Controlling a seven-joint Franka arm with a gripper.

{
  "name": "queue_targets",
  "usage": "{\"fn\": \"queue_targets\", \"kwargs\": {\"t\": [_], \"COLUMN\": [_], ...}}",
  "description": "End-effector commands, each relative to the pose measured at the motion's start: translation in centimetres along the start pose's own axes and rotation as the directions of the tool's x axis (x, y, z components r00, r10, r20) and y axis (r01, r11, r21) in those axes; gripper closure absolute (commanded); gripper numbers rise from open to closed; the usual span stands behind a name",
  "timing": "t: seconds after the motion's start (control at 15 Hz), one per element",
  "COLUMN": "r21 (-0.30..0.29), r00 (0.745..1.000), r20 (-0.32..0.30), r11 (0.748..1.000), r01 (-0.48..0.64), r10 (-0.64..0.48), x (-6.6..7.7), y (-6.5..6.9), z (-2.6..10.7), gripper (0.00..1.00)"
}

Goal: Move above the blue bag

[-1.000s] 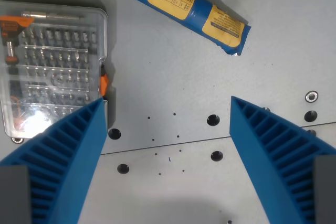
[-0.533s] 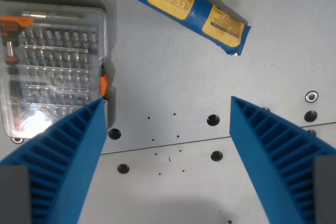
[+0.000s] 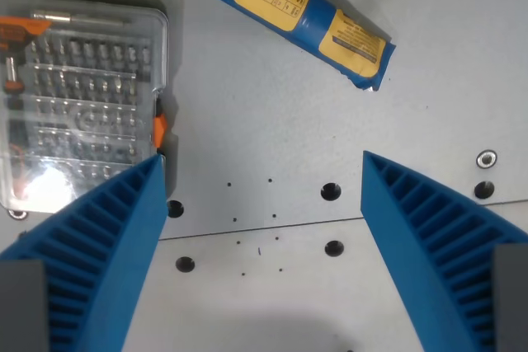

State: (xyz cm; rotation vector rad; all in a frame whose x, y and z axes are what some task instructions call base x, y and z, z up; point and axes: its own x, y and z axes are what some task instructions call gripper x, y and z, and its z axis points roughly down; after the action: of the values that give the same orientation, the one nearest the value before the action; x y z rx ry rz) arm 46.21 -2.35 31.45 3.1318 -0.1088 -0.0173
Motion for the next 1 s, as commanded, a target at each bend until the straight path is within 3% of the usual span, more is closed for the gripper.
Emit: {"fn": "queue_targets", "kwargs": {"t": [0.07,0.27,0.53,1.0], "r21": [-0.015,-0.024,-0.038,-0.067], "r00": [0.988,0.972,0.932,0.823], "r20": [-0.022,-0.024,-0.022,-0.016], "r11": [0.988,0.972,0.932,0.822], "r01": [0.152,0.234,0.361,0.566], "r10": [-0.152,-0.235,-0.362,-0.568], "x": [0.3,0.6,1.1,1.9], "y": [0.2,0.3,0.5,1.0], "z": [0.6,1.5,2.8,5.7], "gripper": [0.00,0.00,0.00,0.00]}}
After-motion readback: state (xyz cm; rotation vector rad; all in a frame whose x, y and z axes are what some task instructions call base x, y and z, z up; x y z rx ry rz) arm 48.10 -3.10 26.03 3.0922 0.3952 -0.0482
